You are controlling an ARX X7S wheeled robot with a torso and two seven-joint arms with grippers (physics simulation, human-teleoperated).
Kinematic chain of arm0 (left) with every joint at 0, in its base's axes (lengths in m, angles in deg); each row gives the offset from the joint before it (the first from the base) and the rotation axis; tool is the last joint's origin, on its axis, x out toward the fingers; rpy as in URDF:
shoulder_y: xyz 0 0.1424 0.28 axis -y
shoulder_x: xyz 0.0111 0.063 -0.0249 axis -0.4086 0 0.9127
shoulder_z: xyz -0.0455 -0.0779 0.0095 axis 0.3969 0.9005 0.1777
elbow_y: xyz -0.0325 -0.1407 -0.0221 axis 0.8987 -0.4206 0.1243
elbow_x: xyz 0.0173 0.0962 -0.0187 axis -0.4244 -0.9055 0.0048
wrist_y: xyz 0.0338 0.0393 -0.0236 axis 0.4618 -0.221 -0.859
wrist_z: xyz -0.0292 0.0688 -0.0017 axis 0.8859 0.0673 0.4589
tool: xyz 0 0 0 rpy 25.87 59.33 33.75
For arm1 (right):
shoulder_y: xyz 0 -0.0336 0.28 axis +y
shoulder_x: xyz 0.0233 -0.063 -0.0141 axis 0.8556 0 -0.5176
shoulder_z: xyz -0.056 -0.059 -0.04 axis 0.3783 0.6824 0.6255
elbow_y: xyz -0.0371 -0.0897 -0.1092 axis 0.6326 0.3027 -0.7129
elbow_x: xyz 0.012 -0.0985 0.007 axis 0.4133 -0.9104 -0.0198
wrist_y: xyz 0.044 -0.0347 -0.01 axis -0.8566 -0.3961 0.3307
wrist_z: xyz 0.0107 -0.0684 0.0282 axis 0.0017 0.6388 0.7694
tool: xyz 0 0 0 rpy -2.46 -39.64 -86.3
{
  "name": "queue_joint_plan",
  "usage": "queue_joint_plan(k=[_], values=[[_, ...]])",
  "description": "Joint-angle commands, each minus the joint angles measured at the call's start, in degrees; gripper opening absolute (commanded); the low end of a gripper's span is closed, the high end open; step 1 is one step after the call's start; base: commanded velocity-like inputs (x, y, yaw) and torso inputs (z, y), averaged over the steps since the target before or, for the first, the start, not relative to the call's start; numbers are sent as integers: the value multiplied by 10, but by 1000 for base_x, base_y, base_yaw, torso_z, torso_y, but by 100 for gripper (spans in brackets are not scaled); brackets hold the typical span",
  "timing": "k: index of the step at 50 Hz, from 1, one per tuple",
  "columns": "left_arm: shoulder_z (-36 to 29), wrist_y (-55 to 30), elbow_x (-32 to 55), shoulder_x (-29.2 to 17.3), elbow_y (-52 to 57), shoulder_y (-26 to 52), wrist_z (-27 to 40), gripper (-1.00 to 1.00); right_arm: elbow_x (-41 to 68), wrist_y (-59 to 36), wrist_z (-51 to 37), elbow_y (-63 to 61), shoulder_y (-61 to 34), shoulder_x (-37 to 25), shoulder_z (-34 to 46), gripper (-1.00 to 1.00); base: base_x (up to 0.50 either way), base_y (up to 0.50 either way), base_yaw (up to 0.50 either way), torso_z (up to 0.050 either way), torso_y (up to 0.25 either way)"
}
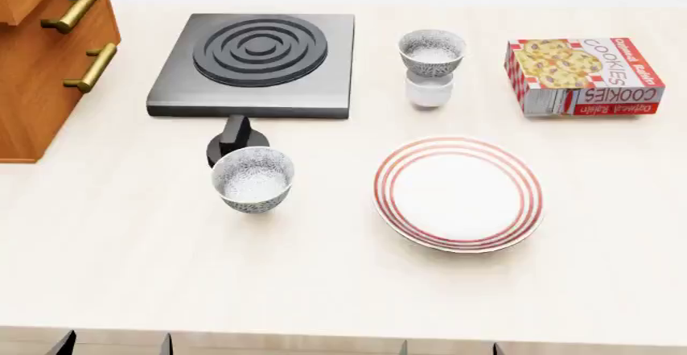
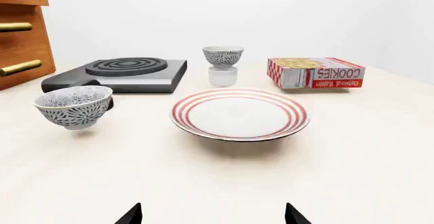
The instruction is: Pick the akita bowl on the ramekin and place it on the plate.
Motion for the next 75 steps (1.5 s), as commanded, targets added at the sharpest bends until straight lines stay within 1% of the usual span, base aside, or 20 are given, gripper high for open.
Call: queue_joint_plan(k=[1,2,6,11,12,17,26,38,41,44,45,47,48,51,58,75], values=[[-9,-10,6,-9,10,-1,15,100,-1,-11,-17,-22,3,-9,15,100,0,0,0,0,0],[-14,-27,-1,-12,25,-2,25,100,6,-7,-17,-26,6,-11,18,100,0,0,0,0,0],[-16,-48,0,-22,93,-21,41,100,10,-35,-25,-92,24,-20,32,100,0,0,0,0,0],[-17,-93,16,-32,177,-44,44,100,14,-67,-41,-174,47,-27,37,100,0,0,0,0,0],[-18,-107,18,-35,208,-52,44,100,13,-73,-42,-197,54,-30,39,100,0,0,0,0,0],[-24,-121,20,-44,291,-81,49,100,14,-90,-50,-254,71,-38,47,100,0,0,0,0,0],[-19,-136,21,-54,389,-112,68,100,11,-118,-65,-343,95,-48,60,100,0,0,0,0,0],[-17,-142,32,-68,480,-149,81,100,10,-140,-79,-434,119,-61,69,100,0,0,0,0,0],[-17,-142,36,-71,489,-152,83,100,12,-143,-83,-447,121,-64,69,100,0,0,0,0,0],[-20,-140,37,-73,482,-149,85,100,34,-167,-82,-454,114,-64,62,100,0,0,0,0,0],[-22,-137,34,-74,478,-149,86,100,36,-143,-76,-450,119,-68,65,100,145,0,0,0,0],[-23,-140,36,-75,478,-148,87,100,30,-156,-83,-449,115,-69,67,100,500,0,0,0,0],[-23,-140,36,-76,479,-148,88,100,32,-186,-85,-473,108,-69,67,100,500,0,0,0,0],[-26,-140,38,-78,476,-148,89,100,30,-157,-87,-449,115,-71,70,100,500,0,0,0,0],[-37,-143,33,-83,474,-147,93,100,31,-164,-95,-453,114,-76,73,100,500,0,0,0,0],[-39,-160,45,-90,475,-139,107,100,35,-163,-107,-450,109,-86,81,100,500,0,0,0,0]])
